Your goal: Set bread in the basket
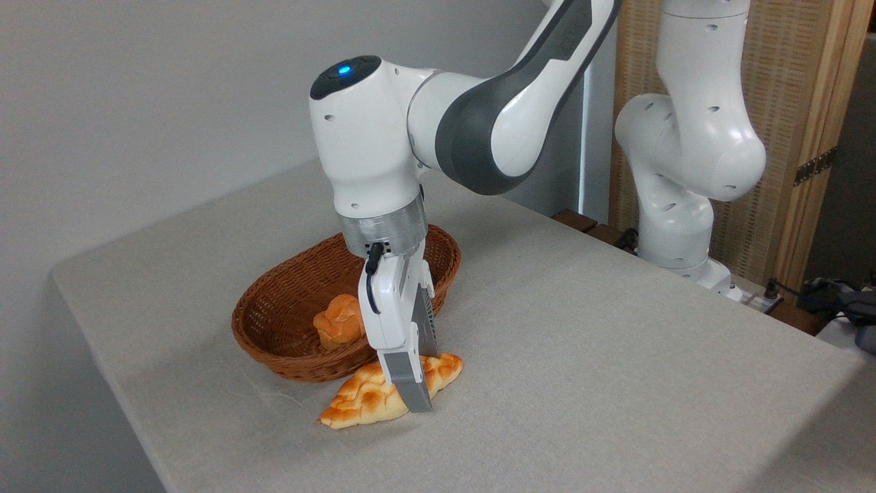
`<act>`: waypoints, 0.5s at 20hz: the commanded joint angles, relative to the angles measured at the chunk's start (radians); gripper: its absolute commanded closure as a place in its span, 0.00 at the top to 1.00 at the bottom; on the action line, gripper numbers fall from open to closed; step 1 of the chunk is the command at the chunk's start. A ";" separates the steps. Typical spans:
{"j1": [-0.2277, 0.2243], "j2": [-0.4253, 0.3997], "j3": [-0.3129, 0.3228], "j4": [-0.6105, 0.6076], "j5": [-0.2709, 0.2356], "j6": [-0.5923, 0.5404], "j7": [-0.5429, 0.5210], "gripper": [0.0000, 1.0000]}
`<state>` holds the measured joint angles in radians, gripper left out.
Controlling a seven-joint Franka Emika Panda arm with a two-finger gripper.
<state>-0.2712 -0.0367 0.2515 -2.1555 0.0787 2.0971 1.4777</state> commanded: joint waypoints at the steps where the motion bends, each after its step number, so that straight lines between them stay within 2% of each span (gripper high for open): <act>1: -0.005 0.000 0.006 -0.033 0.013 0.027 -0.045 0.94; 3: -0.006 0.000 0.003 -0.033 0.009 0.029 -0.120 0.83; 4: -0.006 0.000 0.002 -0.033 -0.013 0.029 -0.143 0.73; 6: -0.006 0.000 0.002 -0.033 -0.036 0.029 -0.146 0.59; 10: -0.006 0.000 0.000 -0.033 -0.037 0.029 -0.146 0.34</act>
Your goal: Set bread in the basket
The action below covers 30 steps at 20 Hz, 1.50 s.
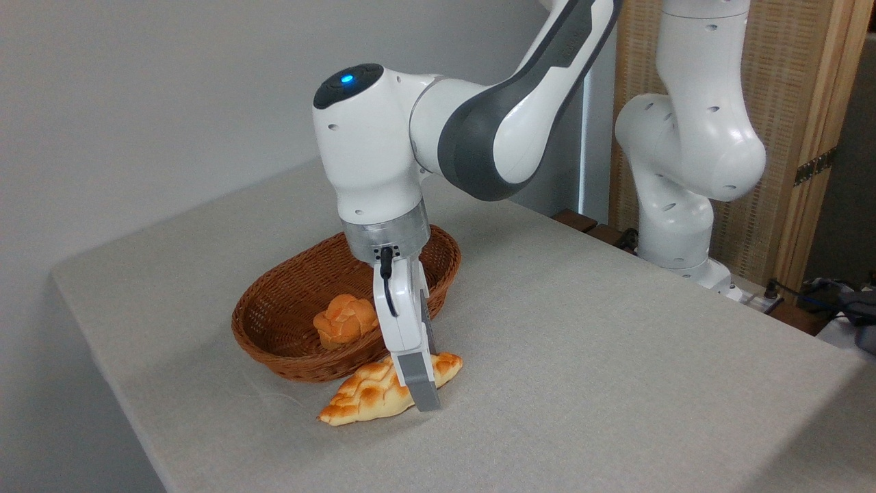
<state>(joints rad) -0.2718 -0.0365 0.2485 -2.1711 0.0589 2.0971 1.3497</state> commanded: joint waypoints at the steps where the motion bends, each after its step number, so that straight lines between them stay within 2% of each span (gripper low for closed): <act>1: -0.006 0.000 0.003 -0.018 -0.017 0.029 -0.018 0.30; 4: -0.006 0.000 0.005 -0.018 -0.017 0.029 -0.017 0.17; 10: -0.006 0.000 0.003 -0.018 -0.017 0.029 -0.017 0.12; 13: -0.006 0.000 0.005 -0.018 -0.017 0.029 -0.017 0.03; 27: -0.004 -0.006 0.008 -0.010 -0.017 0.029 -0.017 0.05; 30: 0.005 -0.017 0.014 0.010 -0.017 0.024 -0.014 0.08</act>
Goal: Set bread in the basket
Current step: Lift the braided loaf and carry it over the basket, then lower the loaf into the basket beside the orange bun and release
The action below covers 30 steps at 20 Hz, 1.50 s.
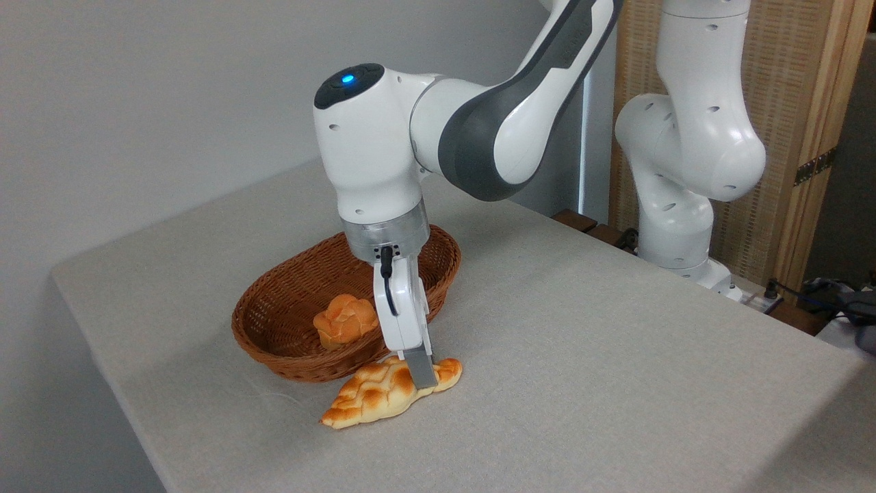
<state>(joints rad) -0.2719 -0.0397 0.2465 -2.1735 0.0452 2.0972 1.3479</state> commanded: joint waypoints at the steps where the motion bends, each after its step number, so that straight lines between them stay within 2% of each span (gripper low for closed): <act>1: 0.008 -0.020 0.017 0.026 -0.004 0.023 -0.013 0.08; 5: 0.008 -0.025 0.063 0.087 -0.004 0.001 -0.012 0.09; 7: 0.008 -0.025 0.065 0.103 -0.014 -0.020 -0.018 0.09; 10: 0.010 -0.025 0.066 0.116 -0.105 -0.040 -0.024 0.10; 11: 0.008 -0.026 0.076 0.118 -0.158 -0.040 -0.042 0.10; 13: 0.008 -0.035 0.079 0.124 -0.212 -0.039 -0.097 0.10; 17: 0.005 -0.043 0.060 0.146 -0.220 -0.060 -0.194 0.10; 22: 0.003 -0.058 -0.016 0.155 -0.223 -0.123 -0.210 0.12; 25: -0.004 -0.060 -0.081 0.195 -0.223 -0.154 -0.341 0.12; 28: -0.006 -0.068 -0.121 0.196 -0.225 -0.164 -0.409 0.13; 29: -0.006 -0.077 -0.142 0.196 -0.223 -0.169 -0.433 0.14; 30: -0.006 -0.080 -0.163 0.196 -0.223 -0.181 -0.447 0.22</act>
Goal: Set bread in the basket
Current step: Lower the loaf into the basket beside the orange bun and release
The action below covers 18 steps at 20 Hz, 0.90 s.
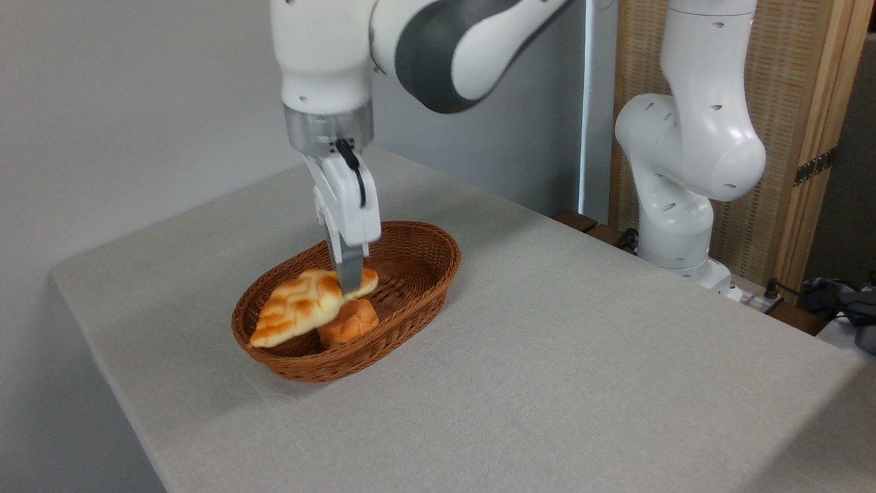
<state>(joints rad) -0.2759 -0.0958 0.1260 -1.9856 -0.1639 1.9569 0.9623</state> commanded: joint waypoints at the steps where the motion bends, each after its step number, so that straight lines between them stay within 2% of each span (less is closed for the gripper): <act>1: -0.002 -0.024 -0.067 0.008 -0.008 -0.065 -0.063 0.26; 2: 0.000 -0.024 -0.083 0.008 -0.005 -0.088 -0.063 0.35; 3: -0.002 -0.024 -0.086 0.007 -0.003 -0.104 -0.063 0.70; 4: -0.002 -0.024 -0.088 0.007 -0.002 -0.110 -0.063 0.91; 5: -0.002 -0.022 -0.089 0.007 0.001 -0.118 -0.060 1.00; 13: -0.012 -0.013 -0.108 0.007 0.081 -0.179 -0.056 1.00; 18: -0.012 -0.010 -0.115 0.005 0.083 -0.177 -0.057 1.00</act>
<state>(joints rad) -0.2826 -0.1029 0.0097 -1.9827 -0.0953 1.8042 0.9068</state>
